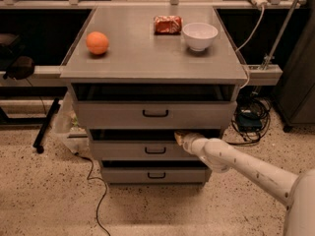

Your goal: Open middle drawer

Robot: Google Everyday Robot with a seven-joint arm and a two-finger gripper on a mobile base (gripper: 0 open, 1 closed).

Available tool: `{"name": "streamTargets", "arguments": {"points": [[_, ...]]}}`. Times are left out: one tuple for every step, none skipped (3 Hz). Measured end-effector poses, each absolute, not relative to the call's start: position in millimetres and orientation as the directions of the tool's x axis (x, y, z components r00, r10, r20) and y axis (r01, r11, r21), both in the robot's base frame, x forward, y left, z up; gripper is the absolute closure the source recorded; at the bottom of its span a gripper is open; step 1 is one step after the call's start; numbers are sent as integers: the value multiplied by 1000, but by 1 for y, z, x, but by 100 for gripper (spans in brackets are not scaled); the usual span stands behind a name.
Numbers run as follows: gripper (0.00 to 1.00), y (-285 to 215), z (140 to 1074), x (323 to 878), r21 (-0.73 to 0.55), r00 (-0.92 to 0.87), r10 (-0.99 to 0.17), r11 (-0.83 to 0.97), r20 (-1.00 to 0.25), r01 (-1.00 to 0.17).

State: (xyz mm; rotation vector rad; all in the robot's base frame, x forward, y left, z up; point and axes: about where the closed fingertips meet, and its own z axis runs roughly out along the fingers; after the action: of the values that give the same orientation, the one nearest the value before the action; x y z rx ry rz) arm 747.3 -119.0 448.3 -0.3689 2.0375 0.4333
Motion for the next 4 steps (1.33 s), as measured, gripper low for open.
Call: {"name": "streamTargets", "arguments": {"points": [[100,-133,440,739,124,-513,-113,905,-851,-406],[100,-132,444,739,124,-514,-114,905,-850,-406],[100,-136,445,734,125,-520,-117,905,-846,-407],[100,-136,445,734,125,-520,-117,905,-846,-407]]}}
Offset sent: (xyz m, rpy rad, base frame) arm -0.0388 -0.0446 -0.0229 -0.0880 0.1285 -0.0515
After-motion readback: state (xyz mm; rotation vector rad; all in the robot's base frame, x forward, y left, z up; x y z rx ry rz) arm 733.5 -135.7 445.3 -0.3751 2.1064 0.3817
